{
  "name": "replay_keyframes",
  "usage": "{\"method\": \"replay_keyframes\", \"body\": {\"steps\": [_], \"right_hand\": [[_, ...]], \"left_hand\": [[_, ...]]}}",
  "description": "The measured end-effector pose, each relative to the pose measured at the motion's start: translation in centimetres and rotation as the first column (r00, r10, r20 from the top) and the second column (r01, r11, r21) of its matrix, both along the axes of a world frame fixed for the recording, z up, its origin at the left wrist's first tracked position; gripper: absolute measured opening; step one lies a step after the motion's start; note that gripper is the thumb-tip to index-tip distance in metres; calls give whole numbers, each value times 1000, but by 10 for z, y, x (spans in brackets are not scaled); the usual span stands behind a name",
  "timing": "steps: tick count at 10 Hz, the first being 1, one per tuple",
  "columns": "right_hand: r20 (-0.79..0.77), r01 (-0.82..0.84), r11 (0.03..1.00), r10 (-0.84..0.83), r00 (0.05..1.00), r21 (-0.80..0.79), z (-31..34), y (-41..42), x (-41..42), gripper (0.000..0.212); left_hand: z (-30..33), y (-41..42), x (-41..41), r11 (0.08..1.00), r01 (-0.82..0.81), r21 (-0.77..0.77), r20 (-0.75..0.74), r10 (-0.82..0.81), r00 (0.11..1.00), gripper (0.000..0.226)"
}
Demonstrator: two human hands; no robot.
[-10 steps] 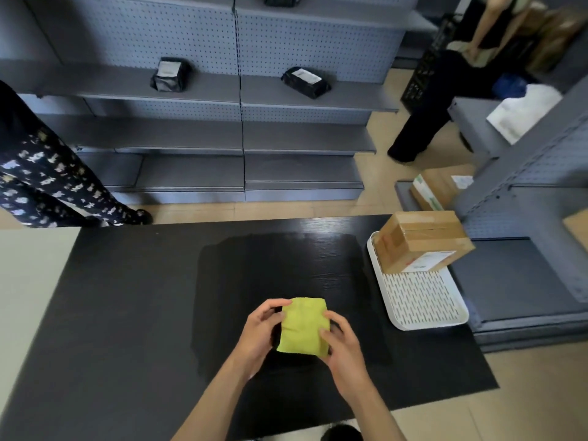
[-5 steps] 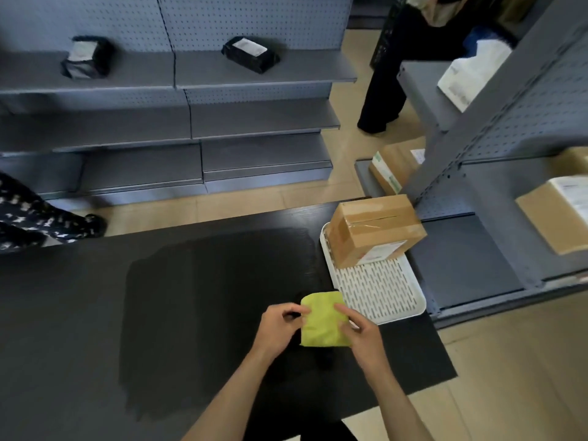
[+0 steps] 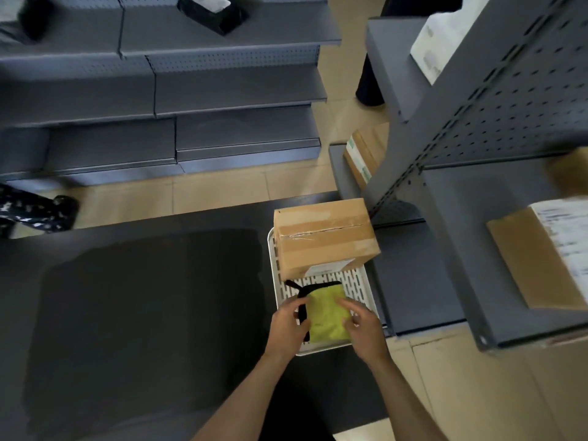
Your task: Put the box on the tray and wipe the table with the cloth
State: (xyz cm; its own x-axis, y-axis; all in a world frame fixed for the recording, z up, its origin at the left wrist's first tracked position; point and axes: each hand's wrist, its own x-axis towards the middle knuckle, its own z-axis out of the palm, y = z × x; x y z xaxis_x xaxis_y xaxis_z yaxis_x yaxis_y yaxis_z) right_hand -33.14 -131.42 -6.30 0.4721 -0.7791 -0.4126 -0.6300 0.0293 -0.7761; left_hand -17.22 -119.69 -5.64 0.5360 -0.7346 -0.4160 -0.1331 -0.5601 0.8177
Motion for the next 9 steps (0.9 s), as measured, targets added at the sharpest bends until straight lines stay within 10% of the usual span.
{"method": "replay_keyframes", "body": {"steps": [6,9], "right_hand": [[-457,-526,836,411,788,-155,-14,12,-3,56],[-436,-542,806,410,801,-239,1,36,26,38]], "left_hand": [[3,-12,-27,823,325,466,314,-497,809,60],[28,42,10,895,264,360,372,-397,839,57]]}}
